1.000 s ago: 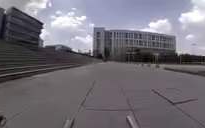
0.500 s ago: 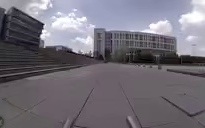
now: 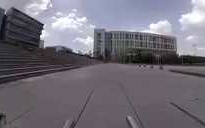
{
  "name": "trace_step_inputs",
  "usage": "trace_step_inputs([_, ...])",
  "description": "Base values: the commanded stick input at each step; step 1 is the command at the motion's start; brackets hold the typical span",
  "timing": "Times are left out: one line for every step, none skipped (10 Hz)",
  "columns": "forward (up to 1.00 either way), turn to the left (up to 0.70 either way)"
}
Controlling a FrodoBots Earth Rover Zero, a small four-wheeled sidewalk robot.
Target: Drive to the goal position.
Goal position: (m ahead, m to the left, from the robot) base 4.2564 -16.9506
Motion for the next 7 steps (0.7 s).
trace_step_inputs([0.7, 0.0])
trace_step_inputs([0.7, 0.0])
trace_step_inputs([0.7, 0.0])
trace_step_inputs([0.7, 0.0])
trace_step_inputs([0.7, 0.0])
trace_step_inputs([0.7, 0.0])
trace_step_inputs([0.7, 0.0])
